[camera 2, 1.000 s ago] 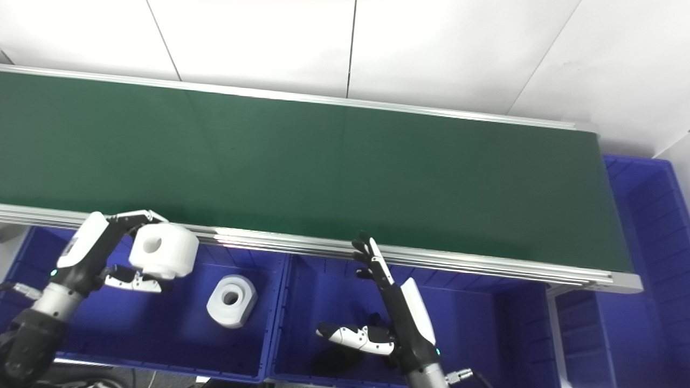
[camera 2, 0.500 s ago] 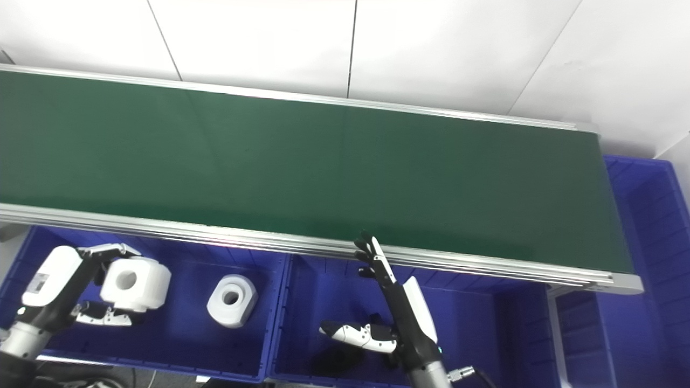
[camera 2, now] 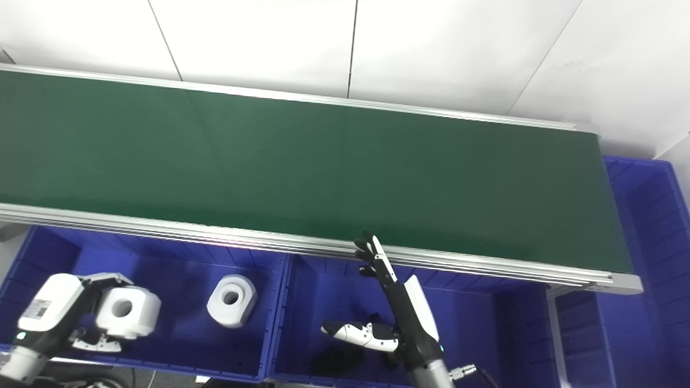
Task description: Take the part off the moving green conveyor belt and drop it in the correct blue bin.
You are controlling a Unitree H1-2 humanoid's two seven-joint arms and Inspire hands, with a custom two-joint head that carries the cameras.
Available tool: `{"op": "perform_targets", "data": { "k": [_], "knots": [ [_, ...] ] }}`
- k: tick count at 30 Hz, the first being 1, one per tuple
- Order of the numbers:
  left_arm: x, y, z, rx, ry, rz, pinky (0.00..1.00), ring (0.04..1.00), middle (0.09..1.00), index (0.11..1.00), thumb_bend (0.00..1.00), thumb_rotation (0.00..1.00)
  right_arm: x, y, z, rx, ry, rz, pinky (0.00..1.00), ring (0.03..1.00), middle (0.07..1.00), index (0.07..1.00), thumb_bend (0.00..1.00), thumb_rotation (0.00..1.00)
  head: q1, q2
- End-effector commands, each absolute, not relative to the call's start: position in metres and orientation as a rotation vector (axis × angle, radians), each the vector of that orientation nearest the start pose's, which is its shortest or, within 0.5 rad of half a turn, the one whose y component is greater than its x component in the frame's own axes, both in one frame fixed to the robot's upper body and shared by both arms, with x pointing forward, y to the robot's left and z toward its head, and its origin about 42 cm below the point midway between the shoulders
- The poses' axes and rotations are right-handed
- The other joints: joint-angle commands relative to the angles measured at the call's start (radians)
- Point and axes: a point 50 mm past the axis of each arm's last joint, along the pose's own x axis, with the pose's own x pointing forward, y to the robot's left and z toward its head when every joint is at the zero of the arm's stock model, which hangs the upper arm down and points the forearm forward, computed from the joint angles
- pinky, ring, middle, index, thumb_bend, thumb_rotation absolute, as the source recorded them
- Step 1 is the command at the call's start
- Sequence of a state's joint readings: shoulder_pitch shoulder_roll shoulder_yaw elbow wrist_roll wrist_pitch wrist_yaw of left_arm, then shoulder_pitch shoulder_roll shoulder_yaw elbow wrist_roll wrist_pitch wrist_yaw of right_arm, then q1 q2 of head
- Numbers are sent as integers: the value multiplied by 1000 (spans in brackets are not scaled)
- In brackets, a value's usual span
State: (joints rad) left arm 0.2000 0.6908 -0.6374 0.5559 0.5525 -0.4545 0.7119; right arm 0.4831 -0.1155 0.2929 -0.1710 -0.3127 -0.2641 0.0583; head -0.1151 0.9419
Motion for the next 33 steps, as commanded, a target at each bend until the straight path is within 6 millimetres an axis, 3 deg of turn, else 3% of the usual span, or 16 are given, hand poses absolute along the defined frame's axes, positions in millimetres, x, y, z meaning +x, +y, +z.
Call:
{"op": "perform_targets", "data": {
  "k": [1, 2, 5, 9, 13, 18, 25, 33],
  "knots": [
    [111, 406, -12, 1066, 44, -276, 533, 658, 795, 747, 477, 54, 110, -178, 70, -288, 9, 331, 810, 901, 938, 1000, 761, 451, 1, -4],
    [111, 406, -11, 1057, 45, -272, 640, 753, 854, 831, 454, 212, 110, -178, 69, -285, 8, 330, 810, 899, 936, 1000, 763, 449, 1, -4],
    [112, 403, -5, 1037, 32, -272, 776, 862, 944, 941, 521, 578, 109, -178, 69, -281, 8, 330, 816, 901, 936, 1000, 760, 440, -2, -2],
    [118, 391, 9, 972, -19, -257, 838, 901, 961, 960, 690, 815, 109, -177, 70, -284, 10, 330, 812, 899, 936, 1000, 762, 445, -3, 0],
    [126, 368, 30, 854, -80, -272, 877, 913, 947, 954, 772, 886, 108, -177, 70, -279, 8, 327, 809, 898, 937, 1000, 762, 448, -3, 2],
    [135, 335, 51, 708, -134, -333, 845, 886, 914, 910, 808, 880, 107, -175, 70, -282, 6, 327, 809, 901, 941, 1000, 760, 452, -7, 3],
    [148, 288, 64, 515, -164, -456, 765, 818, 844, 845, 830, 758, 105, -171, 71, -287, 4, 325, 806, 895, 938, 1000, 768, 458, -30, 3],
    [157, 264, 60, 455, -156, -555, 761, 813, 841, 848, 881, 745, 99, -161, 71, -299, 4, 326, 803, 895, 943, 1000, 791, 463, -203, -18]
  ]
}}
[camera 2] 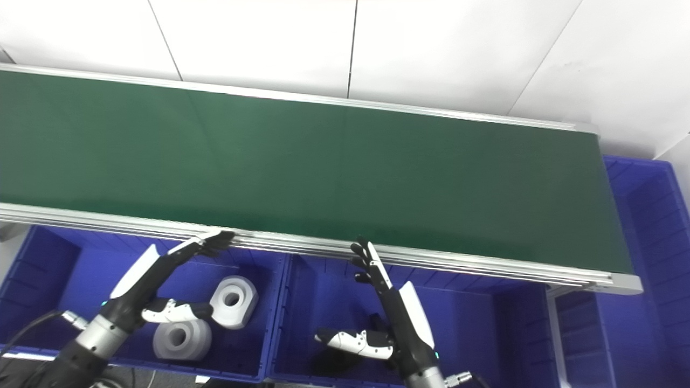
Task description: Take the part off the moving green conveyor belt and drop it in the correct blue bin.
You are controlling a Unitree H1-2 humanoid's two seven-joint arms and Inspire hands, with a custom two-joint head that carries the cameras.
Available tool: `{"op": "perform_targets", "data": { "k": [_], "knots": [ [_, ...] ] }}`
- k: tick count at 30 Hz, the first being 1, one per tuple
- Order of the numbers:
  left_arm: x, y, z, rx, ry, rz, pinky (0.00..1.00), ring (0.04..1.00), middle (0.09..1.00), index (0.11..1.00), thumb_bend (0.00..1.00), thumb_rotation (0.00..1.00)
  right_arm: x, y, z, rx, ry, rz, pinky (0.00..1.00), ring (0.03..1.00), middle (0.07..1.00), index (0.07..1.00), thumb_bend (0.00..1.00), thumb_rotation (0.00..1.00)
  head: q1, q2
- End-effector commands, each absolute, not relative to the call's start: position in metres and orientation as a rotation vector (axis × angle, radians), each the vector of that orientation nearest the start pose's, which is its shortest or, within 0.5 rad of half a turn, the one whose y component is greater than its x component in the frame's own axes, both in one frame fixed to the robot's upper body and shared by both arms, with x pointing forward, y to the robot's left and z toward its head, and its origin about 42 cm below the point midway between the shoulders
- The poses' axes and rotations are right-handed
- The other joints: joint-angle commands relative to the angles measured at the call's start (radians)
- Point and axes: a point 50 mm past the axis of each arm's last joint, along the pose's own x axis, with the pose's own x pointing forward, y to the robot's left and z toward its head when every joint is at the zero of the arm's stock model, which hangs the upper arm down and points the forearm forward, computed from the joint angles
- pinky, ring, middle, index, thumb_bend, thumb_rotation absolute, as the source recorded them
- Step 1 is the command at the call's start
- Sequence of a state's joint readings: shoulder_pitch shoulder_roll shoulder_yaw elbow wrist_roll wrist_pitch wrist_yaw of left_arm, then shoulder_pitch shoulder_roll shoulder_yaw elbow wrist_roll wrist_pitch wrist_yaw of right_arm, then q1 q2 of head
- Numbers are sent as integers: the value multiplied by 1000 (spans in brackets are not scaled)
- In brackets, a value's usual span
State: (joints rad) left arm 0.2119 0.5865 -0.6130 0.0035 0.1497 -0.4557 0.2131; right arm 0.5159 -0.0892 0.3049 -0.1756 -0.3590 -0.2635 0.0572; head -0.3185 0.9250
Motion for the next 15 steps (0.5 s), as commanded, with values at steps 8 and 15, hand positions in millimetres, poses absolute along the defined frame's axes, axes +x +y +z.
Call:
{"op": "perform_targets", "data": {
  "k": [8, 15],
  "knots": [
    [160, 267, 51, 429, -112, -524, 726, 793, 836, 847, 889, 730, 96, -151, 67, -312, 5, 328, 812, 922, 965, 1000, 816, 508, -56, -5],
    [155, 266, 44, 406, -86, -460, 687, 777, 841, 855, 893, 741, 92, -150, 65, -322, 11, 318, 808, 918, 958, 1000, 820, 519, 2, -18]
  ]
}}
